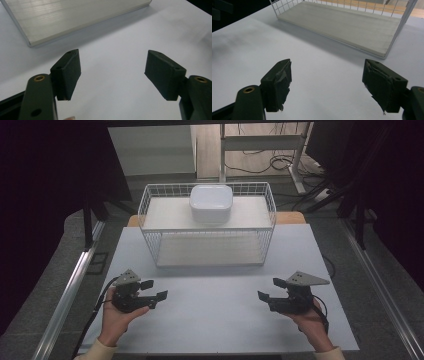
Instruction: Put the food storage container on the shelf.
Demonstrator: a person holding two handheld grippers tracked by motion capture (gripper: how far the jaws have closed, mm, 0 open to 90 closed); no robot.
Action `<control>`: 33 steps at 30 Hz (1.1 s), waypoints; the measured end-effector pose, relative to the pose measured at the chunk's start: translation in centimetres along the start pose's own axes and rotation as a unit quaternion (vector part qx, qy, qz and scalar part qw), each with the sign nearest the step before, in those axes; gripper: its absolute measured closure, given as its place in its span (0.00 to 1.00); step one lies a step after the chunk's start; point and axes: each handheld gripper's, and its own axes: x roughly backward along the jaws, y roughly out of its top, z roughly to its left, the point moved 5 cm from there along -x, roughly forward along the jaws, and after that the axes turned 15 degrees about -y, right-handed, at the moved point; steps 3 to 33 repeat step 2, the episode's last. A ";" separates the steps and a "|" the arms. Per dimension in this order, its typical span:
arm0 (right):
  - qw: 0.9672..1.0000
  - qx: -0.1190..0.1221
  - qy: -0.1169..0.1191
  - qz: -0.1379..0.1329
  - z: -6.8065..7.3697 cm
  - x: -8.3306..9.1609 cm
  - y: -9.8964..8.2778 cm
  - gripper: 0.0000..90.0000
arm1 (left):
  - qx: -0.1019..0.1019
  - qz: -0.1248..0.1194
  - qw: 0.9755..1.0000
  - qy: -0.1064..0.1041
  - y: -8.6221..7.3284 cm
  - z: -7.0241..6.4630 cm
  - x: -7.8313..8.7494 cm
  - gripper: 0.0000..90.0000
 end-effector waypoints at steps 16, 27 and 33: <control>1.000 -0.001 -0.002 -0.003 0.0 0.1 0.0 0.25 | -0.002 -0.003 1.000 0.003 0.0 0.0 0.0 0.31; 1.000 -0.001 -0.002 -0.003 0.0 0.1 0.0 0.25 | -0.002 -0.003 1.000 0.003 0.0 0.0 0.0 0.31; 1.000 -0.001 -0.002 -0.003 0.0 0.1 0.0 0.25 | -0.002 -0.003 1.000 0.003 0.0 0.0 0.0 0.31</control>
